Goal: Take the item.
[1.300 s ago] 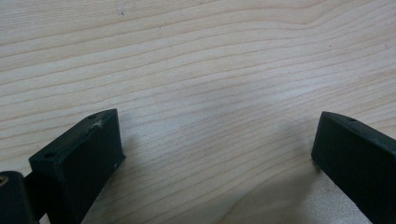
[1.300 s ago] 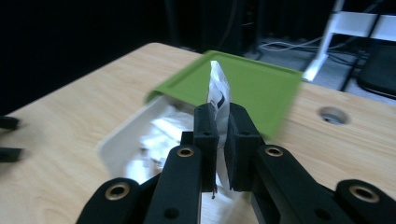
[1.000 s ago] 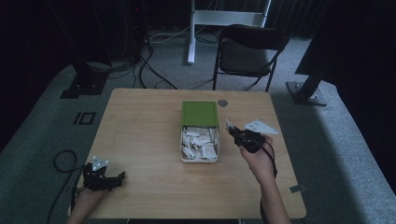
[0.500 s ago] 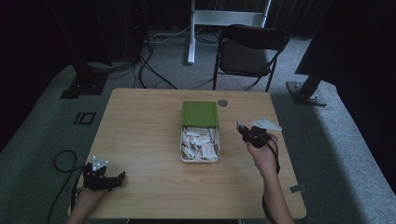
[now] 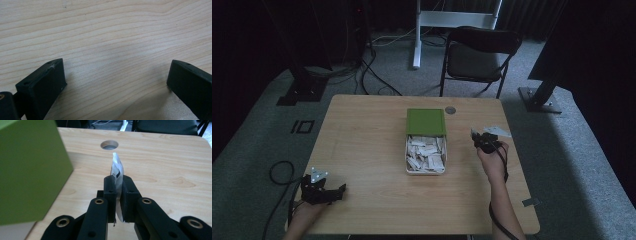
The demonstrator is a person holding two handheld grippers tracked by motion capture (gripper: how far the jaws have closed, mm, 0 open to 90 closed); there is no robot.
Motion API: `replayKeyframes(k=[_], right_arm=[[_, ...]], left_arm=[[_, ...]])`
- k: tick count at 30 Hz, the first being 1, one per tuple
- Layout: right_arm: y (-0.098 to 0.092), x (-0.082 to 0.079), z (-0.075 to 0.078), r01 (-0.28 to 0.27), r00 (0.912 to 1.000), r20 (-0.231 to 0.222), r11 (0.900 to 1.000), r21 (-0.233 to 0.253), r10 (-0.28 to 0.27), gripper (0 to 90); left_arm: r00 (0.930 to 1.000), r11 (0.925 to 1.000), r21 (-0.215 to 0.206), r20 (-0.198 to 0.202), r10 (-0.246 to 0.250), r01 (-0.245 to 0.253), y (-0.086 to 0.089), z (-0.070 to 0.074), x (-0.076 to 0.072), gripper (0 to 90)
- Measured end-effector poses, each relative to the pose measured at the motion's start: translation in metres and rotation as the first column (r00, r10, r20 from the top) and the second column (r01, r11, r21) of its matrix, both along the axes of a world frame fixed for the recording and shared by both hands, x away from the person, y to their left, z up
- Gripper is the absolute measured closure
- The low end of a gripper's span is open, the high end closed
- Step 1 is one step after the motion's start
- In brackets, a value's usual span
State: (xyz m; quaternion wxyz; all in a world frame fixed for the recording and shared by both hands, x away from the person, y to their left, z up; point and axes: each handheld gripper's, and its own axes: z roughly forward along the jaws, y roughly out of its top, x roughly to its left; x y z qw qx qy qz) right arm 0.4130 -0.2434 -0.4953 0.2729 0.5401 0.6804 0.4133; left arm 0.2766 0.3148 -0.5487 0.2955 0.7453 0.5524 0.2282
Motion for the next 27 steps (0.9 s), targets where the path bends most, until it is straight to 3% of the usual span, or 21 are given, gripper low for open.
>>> replayKeyframes(k=[3, 16, 19, 25, 27], right_arm=[[-0.001, 0.01, -0.005, 0.004, 0.9999, -0.013, 1.0, 0.009, -0.004, 84.4], [0.007, 0.045, -0.02, 0.028, 0.9977, -0.061, 0.999, -0.047, -0.031, 84.4], [0.012, 0.049, -0.026, 0.019, 0.9967, -0.077, 0.997, -0.079, -0.025, 84.4], [0.016, 0.05, -0.038, 0.003, 0.9945, -0.105, 0.998, -0.058, -0.009, 82.6], [0.017, 0.05, -0.039, -0.022, 0.9913, -0.13, 0.999, -0.027, 0.018, 73.5]], left_arm=[[1.0, 1.0, 0.0, 0.0, 0.0, 0.0, 0.0, 0.0, 0.0, 2.7], [1.0, 1.0, 0.0, 0.0, 0.0, 0.0, 0.0, 0.0, 0.0, 2.7], [1.0, 1.0, 0.0, 0.0, 0.0, 0.0, 0.0, 0.0, 0.0, 2.7], [1.0, 1.0, 0.0, 0.0, 0.0, 0.0, 0.0, 0.0, 0.0, 2.7], [1.0, 1.0, 0.0, 0.0, 0.0, 0.0, 0.0, 0.0, 0.0, 2.7]])
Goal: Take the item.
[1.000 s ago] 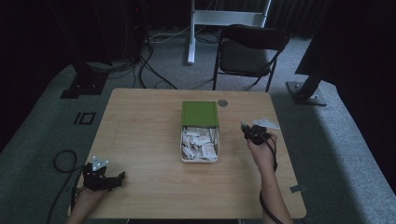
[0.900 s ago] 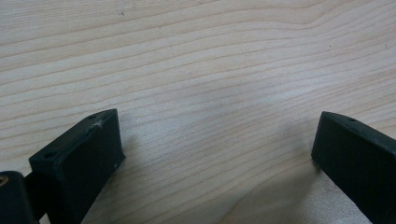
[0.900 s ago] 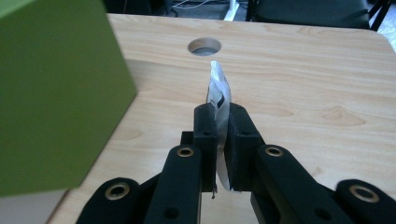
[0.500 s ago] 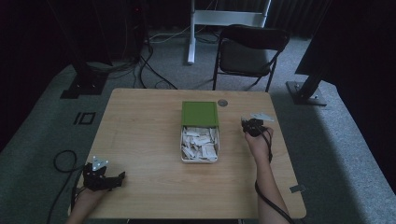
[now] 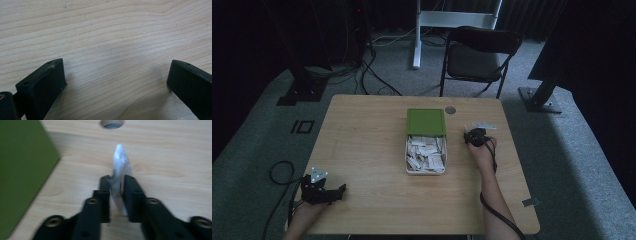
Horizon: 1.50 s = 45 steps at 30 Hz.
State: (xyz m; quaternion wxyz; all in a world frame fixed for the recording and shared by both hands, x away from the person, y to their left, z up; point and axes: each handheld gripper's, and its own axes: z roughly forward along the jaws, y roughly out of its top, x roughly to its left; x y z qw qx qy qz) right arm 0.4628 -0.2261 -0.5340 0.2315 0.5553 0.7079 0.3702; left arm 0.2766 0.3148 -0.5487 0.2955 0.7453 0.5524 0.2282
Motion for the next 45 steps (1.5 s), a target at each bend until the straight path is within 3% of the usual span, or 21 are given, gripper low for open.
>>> replayKeyframes(k=[4, 8, 11, 14, 22, 29, 32, 37, 41, 45], right_arm=[[0.0, -0.003, 0.0, -0.02, 0.9998, -0.009, 1.0, 0.021, 0.02, 64.4], [-0.001, -0.008, 0.002, -0.025, 0.9996, 0.012, 0.999, 0.04, 0.024, 55.9], [-0.002, -0.011, 0.004, -0.014, 0.9992, 0.039, 0.996, 0.091, 0.011, 45.6], [-0.004, -0.015, 0.006, -0.019, 0.9987, 0.049, 0.995, 0.096, 0.015, 38.6], [-0.016, -0.029, 0.004, -0.017, 0.998, 0.063, 0.998, 0.056, 0.013, 29.2], [-0.03, -0.04, -0.002, 0.043, 0.9984, 0.034, 0.997, 0.069, -0.046, 22.9], [-0.035, -0.047, -0.002, 0.07, 0.9967, 0.037, 0.994, 0.079, -0.073, 21.7], [-0.04, -0.06, -0.004, 0.076, 0.9968, 0.021, 0.996, 0.043, -0.077, 20.7], [-0.045, -0.071, -0.003, 0.112, 0.9934, 0.017, 0.992, 0.064, -0.114, 20.2], [-0.051, -0.083, -0.003, 0.109, 0.9936, 0.023, 0.993, 0.039, -0.11, 19.4]], left_arm=[[1.0, 1.0, 0.0, 0.0, 0.0, 0.0, 0.0, 0.0, 0.0, 2.7], [1.0, 1.0, 0.0, 0.0, 0.0, 0.0, 0.0, 0.0, 0.0, 2.7], [1.0, 1.0, 0.0, 0.0, 0.0, 0.0, 0.0, 0.0, 0.0, 2.7], [1.0, 1.0, 0.0, 0.0, 0.0, 0.0, 0.0, 0.0, 0.0, 2.7], [1.0, 1.0, 0.0, 0.0, 0.0, 0.0, 0.0, 0.0, 0.0, 2.7], [1.0, 1.0, 0.0, 0.0, 0.0, 0.0, 0.0, 0.0, 0.0, 2.7], [1.0, 1.0, 0.0, 0.0, 0.0, 0.0, 0.0, 0.0, 0.0, 2.7], [1.0, 1.0, 0.0, 0.0, 0.0, 0.0, 0.0, 0.0, 0.0, 2.7], [1.0, 1.0, 0.0, 0.0, 0.0, 0.0, 0.0, 0.0, 0.0, 2.7], [1.0, 1.0, 0.0, 0.0, 0.0, 0.0, 0.0, 0.0, 0.0, 2.7]])
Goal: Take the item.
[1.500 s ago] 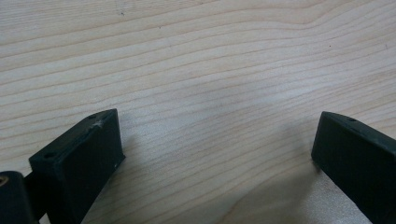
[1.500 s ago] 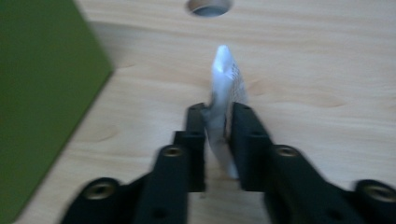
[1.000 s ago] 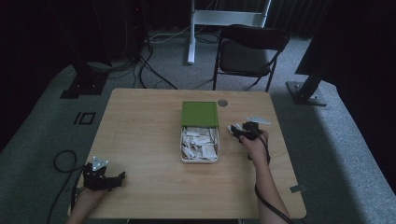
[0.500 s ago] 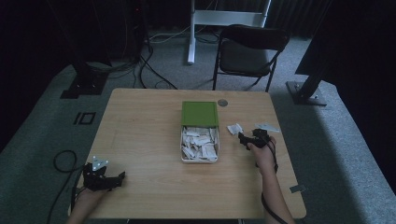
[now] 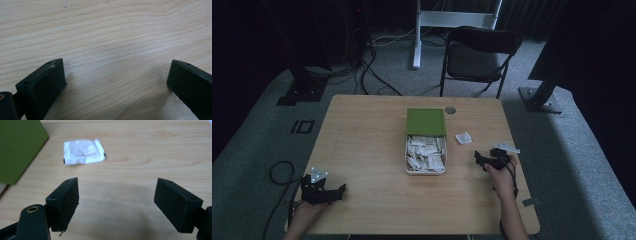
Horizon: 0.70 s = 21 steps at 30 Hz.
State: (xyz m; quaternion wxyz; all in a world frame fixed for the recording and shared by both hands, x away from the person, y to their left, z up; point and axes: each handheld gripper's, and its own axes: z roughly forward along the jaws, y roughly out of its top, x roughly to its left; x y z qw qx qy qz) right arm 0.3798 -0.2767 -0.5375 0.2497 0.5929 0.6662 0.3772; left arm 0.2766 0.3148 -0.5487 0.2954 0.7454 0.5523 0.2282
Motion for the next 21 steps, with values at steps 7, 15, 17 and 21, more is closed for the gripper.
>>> replayKeyframes(k=[7, 15, 17, 21], right_arm=[[-0.007, -0.02, 0.0, -0.004, 0.9998, -0.021, 1.0, -0.016, 0.004, 18.8], [-0.014, -0.046, -0.002, 0.006, 0.9998, -0.018, 1.0, -0.023, -0.007, 18.3], [-0.015, -0.052, -0.003, 0.005, 0.9999, -0.016, 1.0, -0.03, -0.006, 18.3], [-0.018, -0.062, -0.005, 0.005, 0.9998, -0.021, 0.999, -0.039, -0.006, 18.3]], left_arm=[[1.0, 1.0, 0.0, 0.0, 0.0, 0.0, 0.0, 0.0, 0.0, 2.7], [1.0, 1.0, -0.001, 0.002, 0.0, 0.0, 0.0, 0.0, 0.0, 2.7], [1.0, 1.0, 0.001, 0.0, -0.001, 0.001, 0.0, 0.0, 0.0, 2.7], [1.0, 1.0, 0.001, 0.0, -0.001, 0.001, 0.0, 0.0, 0.0, 2.7]])
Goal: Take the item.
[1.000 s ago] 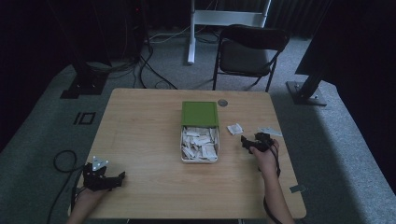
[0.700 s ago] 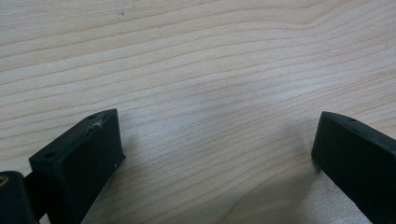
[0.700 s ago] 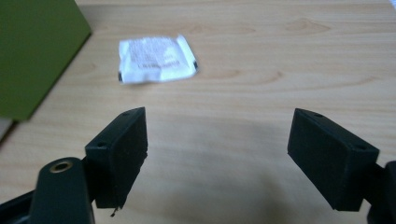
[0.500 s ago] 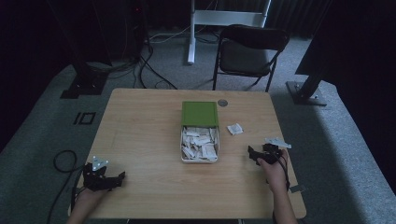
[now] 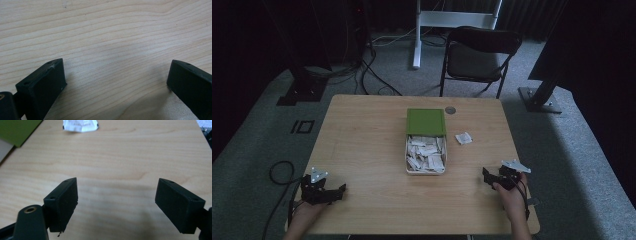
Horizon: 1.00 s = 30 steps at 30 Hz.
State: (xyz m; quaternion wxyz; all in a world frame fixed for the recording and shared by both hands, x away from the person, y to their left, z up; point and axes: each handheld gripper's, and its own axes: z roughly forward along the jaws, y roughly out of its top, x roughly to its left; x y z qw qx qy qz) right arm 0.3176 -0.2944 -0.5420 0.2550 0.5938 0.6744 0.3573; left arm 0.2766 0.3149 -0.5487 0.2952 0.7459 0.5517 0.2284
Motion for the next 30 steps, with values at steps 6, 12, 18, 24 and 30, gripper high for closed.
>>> replayKeyframes(k=[6, 12, 18, 24, 30], right_arm=[[-0.004, -0.011, -0.005, -0.002, 0.9998, -0.019, 1.0, -0.016, 0.001, 18.3], [-0.008, -0.022, -0.007, -0.003, 0.9993, -0.036, 1.0, -0.017, 0.002, 18.3], [-0.009, -0.031, -0.011, -0.003, 0.9981, -0.061, 1.0, -0.028, 0.001, 18.3], [-0.006, -0.039, -0.012, -0.031, 0.9975, -0.065, 0.998, -0.053, 0.028, 16.6], [-0.003, -0.041, -0.012, -0.069, 0.9955, -0.071, 0.994, -0.083, 0.064, 14.6]], left_arm=[[1.0, 1.0, 0.001, 0.0, 0.0, 0.0, 0.0, 0.0, 0.0, 2.7], [1.0, 1.0, 0.0, 0.0, 0.0, 0.0, 0.0, 0.0, 0.0, 2.7], [1.0, 1.0, 0.0, 0.0, 0.0, 0.0, 0.0, 0.0, 0.0, 2.7], [1.0, 1.0, 0.0, 0.0, 0.0, 0.0, 0.0, 0.0, 0.0, 2.7], [1.0, 1.0, 0.001, 0.0, -0.001, 0.001, 0.0, 0.0, 0.0, 2.7]])
